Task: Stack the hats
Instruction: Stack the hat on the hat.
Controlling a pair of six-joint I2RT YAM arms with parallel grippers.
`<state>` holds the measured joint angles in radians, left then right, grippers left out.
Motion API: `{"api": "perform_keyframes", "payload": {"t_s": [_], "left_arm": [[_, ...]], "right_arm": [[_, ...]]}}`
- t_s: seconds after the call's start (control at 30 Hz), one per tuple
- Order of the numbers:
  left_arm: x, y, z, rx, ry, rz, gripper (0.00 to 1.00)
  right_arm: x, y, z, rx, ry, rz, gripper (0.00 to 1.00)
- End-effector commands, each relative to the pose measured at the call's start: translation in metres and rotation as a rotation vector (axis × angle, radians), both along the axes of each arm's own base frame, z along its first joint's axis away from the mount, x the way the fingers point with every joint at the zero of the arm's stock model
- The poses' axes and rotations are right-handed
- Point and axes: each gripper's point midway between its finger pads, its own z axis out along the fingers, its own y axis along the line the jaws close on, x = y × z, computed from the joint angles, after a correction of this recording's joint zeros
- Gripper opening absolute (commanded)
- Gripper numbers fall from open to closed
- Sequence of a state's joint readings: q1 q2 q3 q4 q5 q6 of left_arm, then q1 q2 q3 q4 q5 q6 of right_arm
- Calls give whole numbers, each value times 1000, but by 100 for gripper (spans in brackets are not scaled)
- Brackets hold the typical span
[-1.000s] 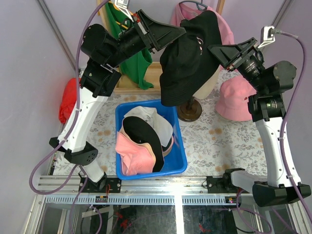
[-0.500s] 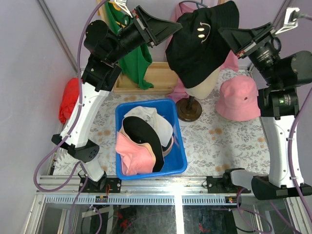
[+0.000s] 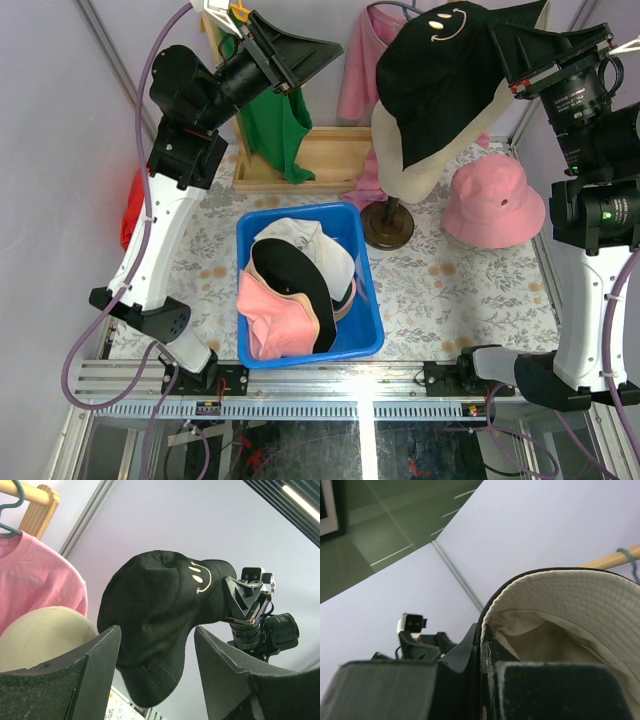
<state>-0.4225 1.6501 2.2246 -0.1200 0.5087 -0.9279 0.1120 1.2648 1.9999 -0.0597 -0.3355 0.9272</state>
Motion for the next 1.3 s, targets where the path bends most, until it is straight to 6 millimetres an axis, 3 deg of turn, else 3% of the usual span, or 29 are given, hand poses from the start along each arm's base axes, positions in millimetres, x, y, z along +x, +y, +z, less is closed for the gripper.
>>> {"api": "perform_keyframes", "payload": {"t_s": [0.0, 0.53, 0.7, 1.03, 1.27], "left_arm": [[-18, 17, 17, -25, -70, 14, 60], [-32, 21, -25, 52, -19, -14, 60], [-31, 16, -39, 62, 3, -47, 59], [-37, 1, -71, 100, 30, -116, 58], [-42, -21, -103, 147, 64, -169, 58]], "right_arm": [[-9, -22, 20, 7, -75, -146, 0], [2, -122, 9, -63, -21, -774, 0], [12, -144, 4, -102, 2, -921, 0], [60, -178, -29, -209, 51, -1162, 0], [103, -225, -65, -181, 103, -1222, 0]]}}
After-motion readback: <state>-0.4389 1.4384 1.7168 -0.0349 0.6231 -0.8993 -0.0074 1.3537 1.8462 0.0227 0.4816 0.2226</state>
